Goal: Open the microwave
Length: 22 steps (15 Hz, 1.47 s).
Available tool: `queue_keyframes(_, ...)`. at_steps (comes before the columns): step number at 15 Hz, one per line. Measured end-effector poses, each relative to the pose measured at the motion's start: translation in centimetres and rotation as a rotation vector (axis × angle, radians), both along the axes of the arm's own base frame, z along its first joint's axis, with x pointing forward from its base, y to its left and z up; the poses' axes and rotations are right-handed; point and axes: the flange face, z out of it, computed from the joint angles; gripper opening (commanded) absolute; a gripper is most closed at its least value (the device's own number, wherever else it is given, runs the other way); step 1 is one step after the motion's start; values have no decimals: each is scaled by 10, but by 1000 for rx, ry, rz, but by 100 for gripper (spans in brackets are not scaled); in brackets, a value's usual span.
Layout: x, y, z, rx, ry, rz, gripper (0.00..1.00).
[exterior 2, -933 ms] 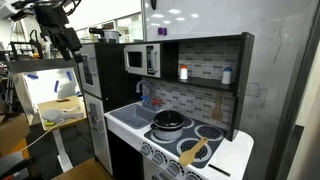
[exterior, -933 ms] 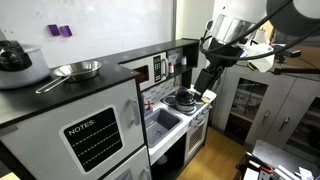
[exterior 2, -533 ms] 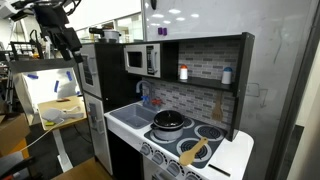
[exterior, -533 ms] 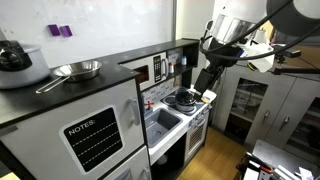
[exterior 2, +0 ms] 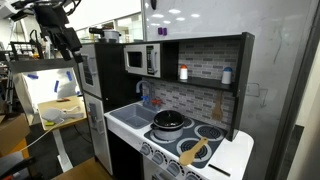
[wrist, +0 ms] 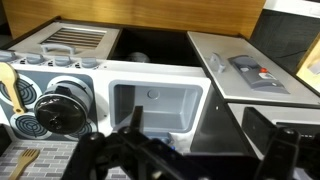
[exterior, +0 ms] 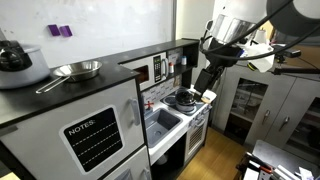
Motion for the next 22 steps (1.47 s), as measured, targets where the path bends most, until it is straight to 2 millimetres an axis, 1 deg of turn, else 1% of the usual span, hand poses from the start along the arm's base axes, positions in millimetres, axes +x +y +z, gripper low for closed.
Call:
queue_keyframes(3, 0, -1, 0, 2, 1, -2, 100)
queue_keyframes(5, 5, -11, 0, 19, -1, -28, 100)
queue_keyframes(7, 19, -33, 3, 67, -8, -91, 100)
queue_keyframes(9, 40, -58, 7, 136, 0, -172, 100)
queue_keyframes(11, 62, -78, 7, 209, 19, -254, 100)
queue_keyframes(13, 84, -95, 2, 280, 44, -333, 100)
queue_keyframes(15, 101, -111, -7, 346, 75, -416, 100)
queue_keyframes(18, 117, -138, -23, 427, 133, -543, 100)
queue_keyframes(20, 120, -155, -31, 478, 175, -629, 100)
queue_keyframes(22, 120, -173, -36, 532, 211, -715, 100)
